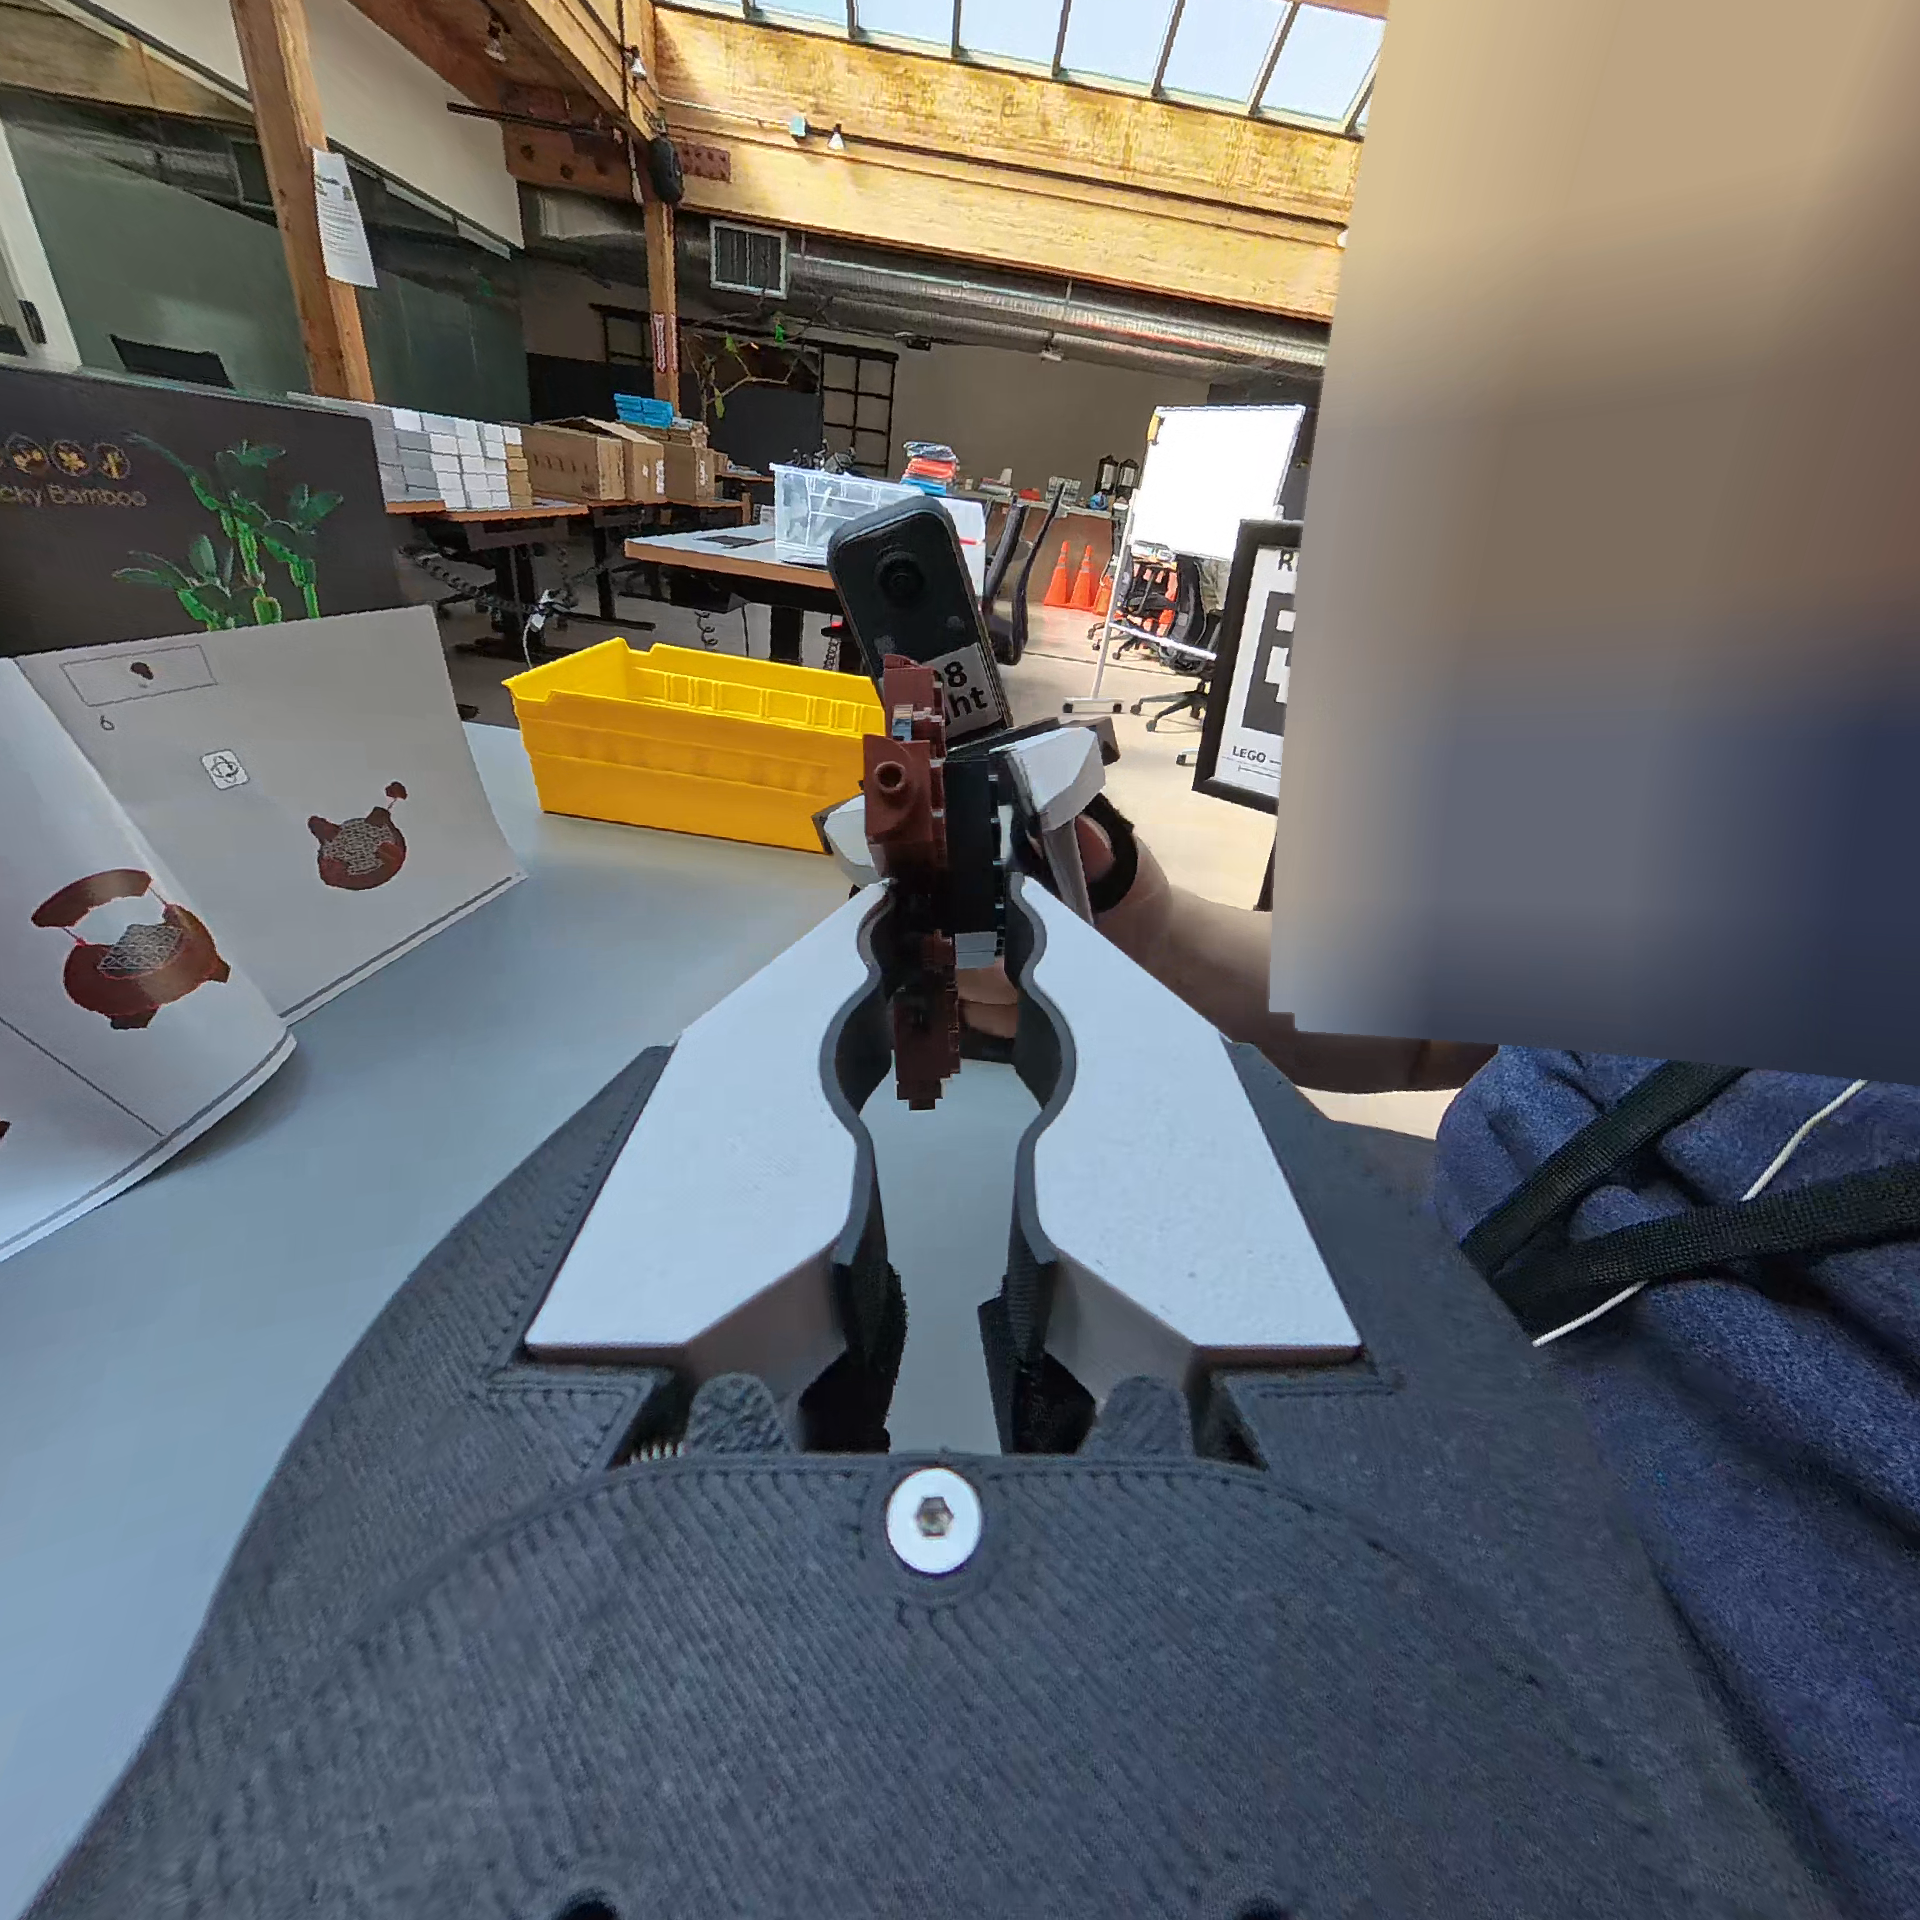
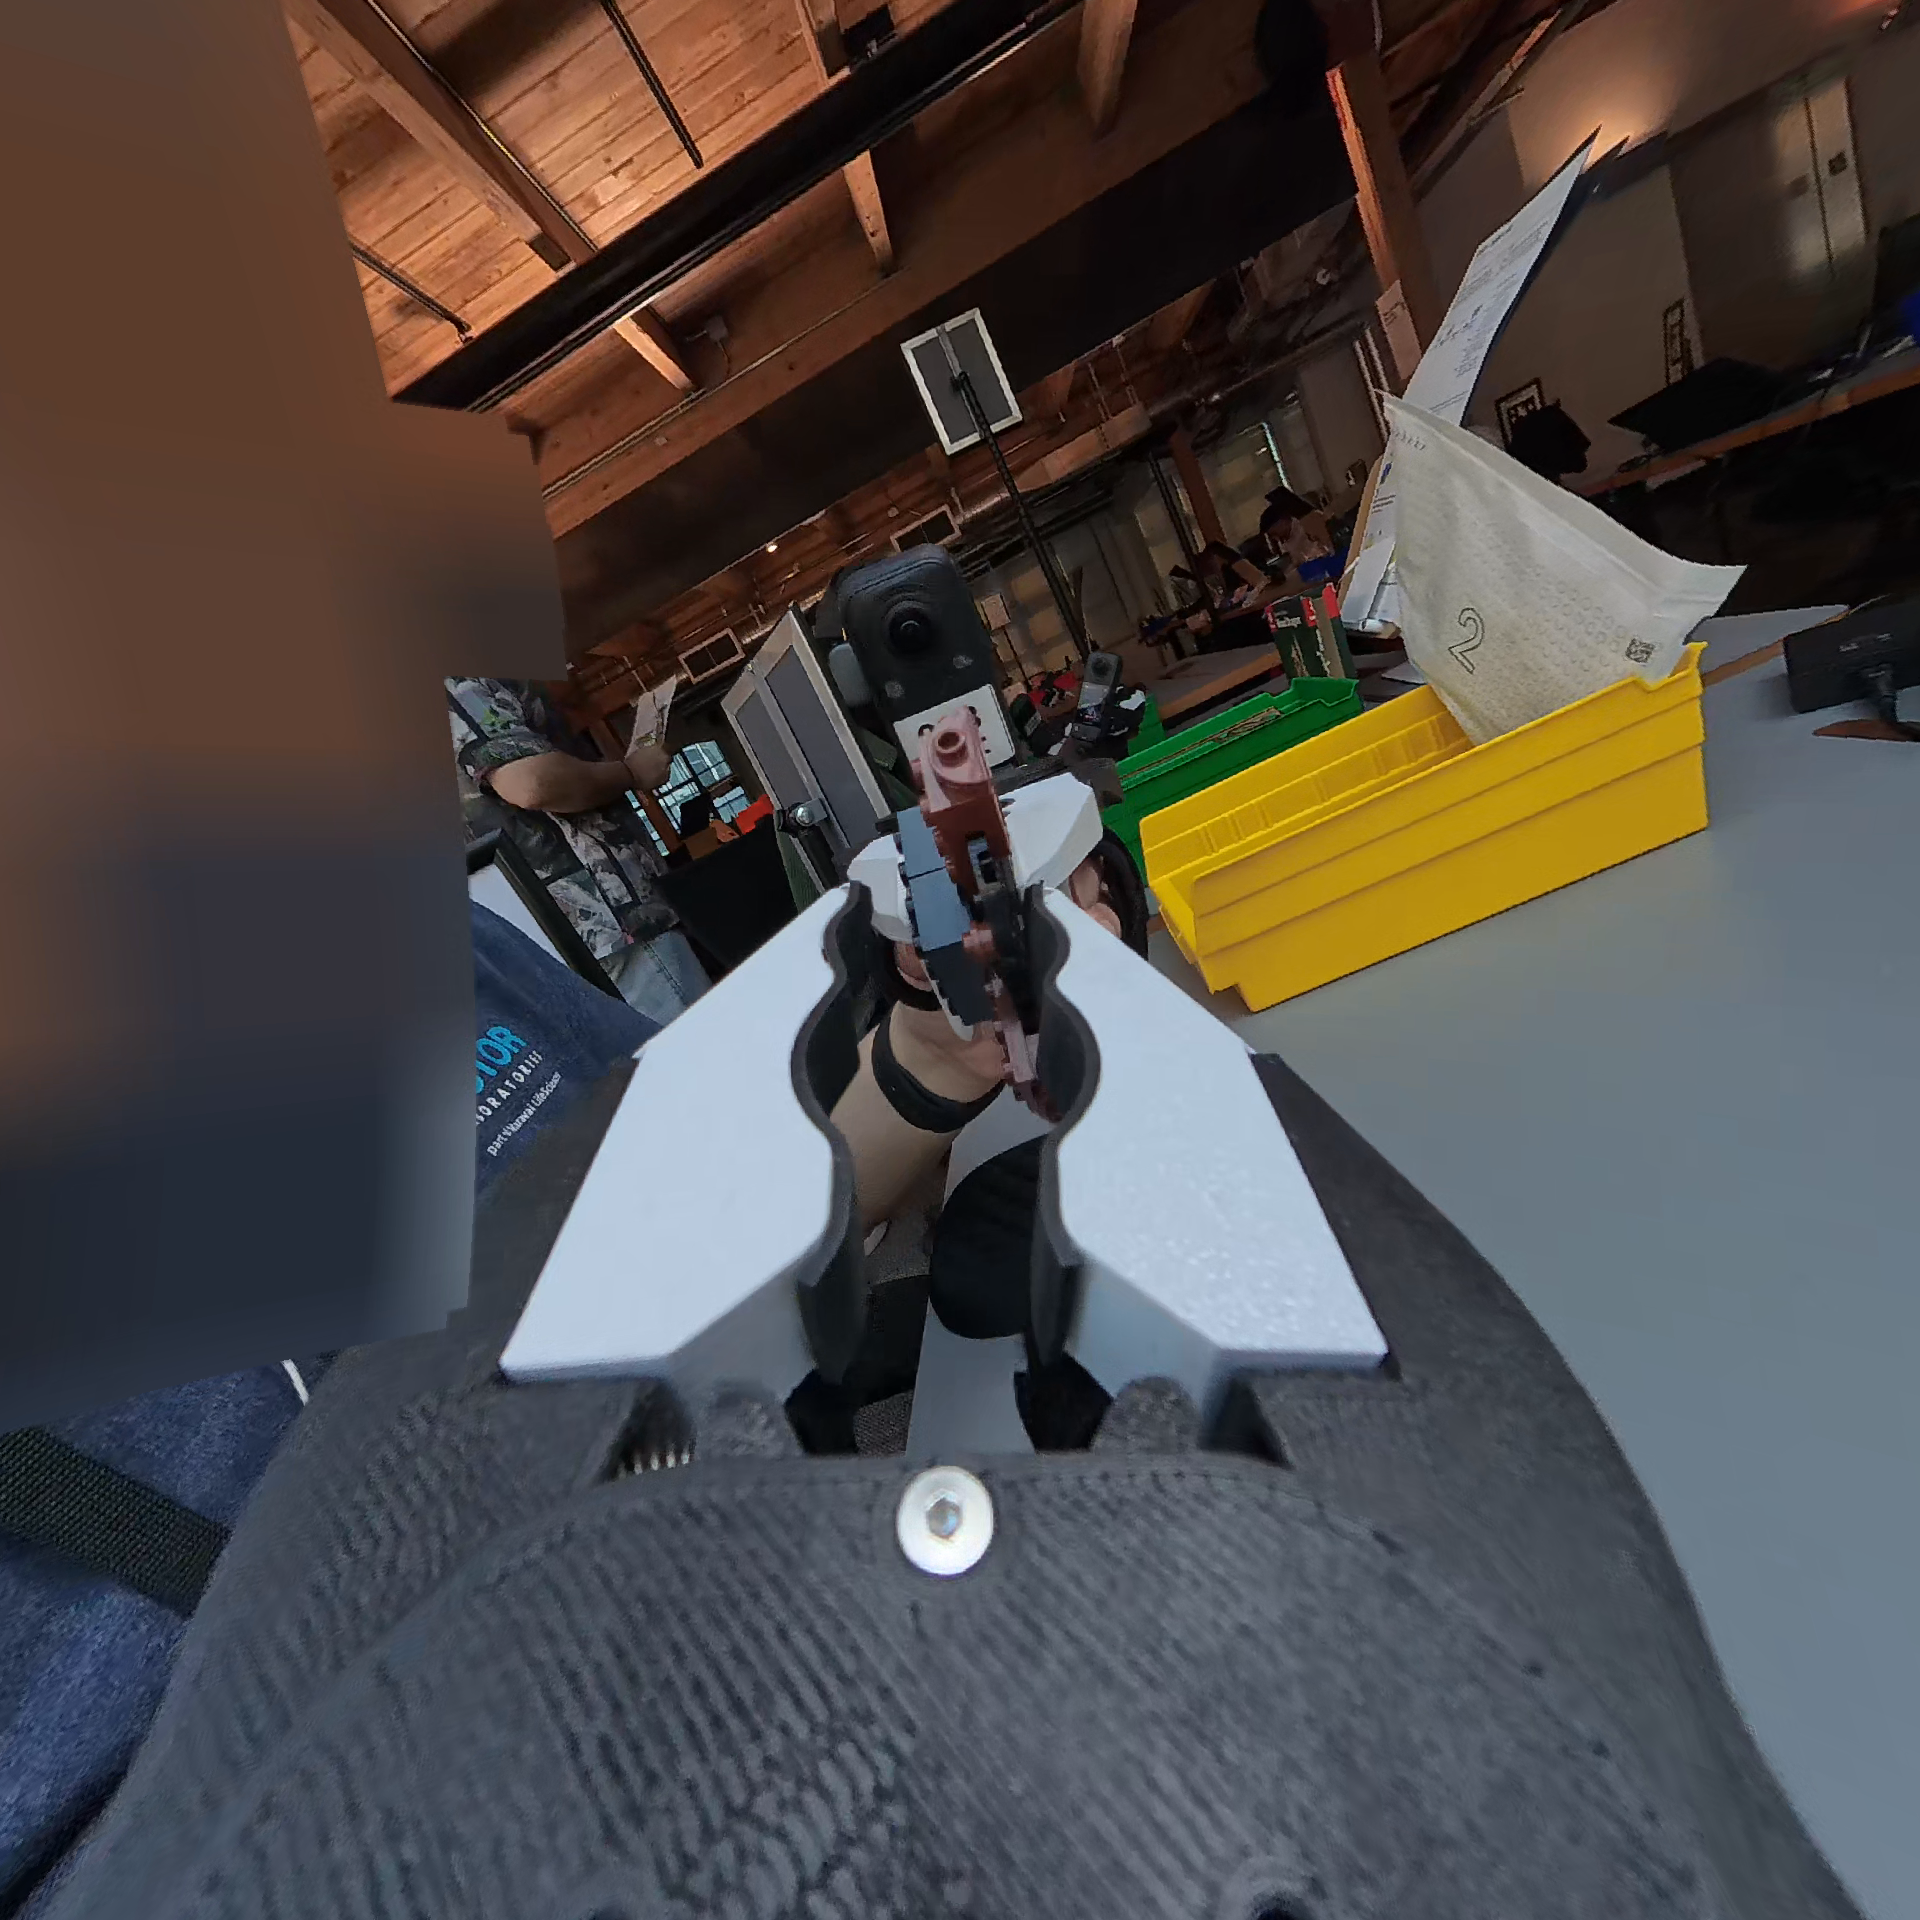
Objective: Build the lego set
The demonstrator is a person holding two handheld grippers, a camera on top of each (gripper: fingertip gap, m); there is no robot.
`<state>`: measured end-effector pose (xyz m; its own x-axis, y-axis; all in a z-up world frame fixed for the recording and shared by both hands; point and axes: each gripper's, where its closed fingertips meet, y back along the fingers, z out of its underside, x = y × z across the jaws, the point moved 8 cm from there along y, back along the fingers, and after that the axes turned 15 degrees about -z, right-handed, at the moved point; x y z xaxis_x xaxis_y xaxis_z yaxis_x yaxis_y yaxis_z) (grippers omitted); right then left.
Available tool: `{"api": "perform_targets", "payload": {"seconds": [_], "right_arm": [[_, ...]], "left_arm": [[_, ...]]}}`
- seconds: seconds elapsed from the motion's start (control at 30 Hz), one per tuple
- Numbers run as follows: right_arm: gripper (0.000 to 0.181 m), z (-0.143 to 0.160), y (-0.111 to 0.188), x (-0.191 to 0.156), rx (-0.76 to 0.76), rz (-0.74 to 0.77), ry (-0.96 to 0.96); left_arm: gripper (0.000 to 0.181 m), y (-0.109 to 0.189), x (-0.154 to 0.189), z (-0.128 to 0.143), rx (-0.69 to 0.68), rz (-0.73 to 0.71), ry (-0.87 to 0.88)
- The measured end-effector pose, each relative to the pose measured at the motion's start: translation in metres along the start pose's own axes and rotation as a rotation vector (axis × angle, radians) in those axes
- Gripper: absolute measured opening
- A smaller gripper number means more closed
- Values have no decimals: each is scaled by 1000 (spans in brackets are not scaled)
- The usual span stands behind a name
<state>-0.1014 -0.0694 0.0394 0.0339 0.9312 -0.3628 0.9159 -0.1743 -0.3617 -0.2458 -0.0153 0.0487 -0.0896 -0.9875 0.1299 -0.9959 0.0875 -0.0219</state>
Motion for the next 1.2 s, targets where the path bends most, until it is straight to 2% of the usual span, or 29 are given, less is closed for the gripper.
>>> {"api": "perform_targets", "payload": {"seconds": [0.07,0.17,0.23,0.3,0.4,0.5,0.57,0.63,0.77,0.97,1.1,1.2], "right_arm": [[33,1,1,0,13,-20,9],[55,0,15,4,-80,107,203],[62,-6,20,-5,-199,170,400],[69,-13,10,-18,-395,195,548],[63,-18,-15,-31,-700,232,717],[48,-11,-32,-26,-984,263,823],[30,-5,-38,-22,-1092,261,850],[26,-2,-40,-18,-1146,257,851],[18,0,-41,-13,-1165,253,797],[17,-1,-37,-13,-1048,205,671],[17,-5,-32,-9,-946,197,602],[18,-10,-28,-11,-866,180,559]], "left_arm": [[16,1,3,-4,-23,-30,-92],[16,5,6,-10,-84,-92,-291],[16,8,9,-10,-161,-127,-441],[16,9,11,-9,-239,-164,-604],[17,9,15,-6,-344,-169,-753],[17,6,16,-5,-392,-153,-798],[17,5,17,-6,-406,-143,-794],[17,4,18,-7,-424,-130,-786],[17,3,18,-7,-459,-117,-805],[16,3,18,-10,-465,-63,-745],[18,5,13,-12,-407,-88,-690],[36,10,2,-10,-406,-103,-577]]}}
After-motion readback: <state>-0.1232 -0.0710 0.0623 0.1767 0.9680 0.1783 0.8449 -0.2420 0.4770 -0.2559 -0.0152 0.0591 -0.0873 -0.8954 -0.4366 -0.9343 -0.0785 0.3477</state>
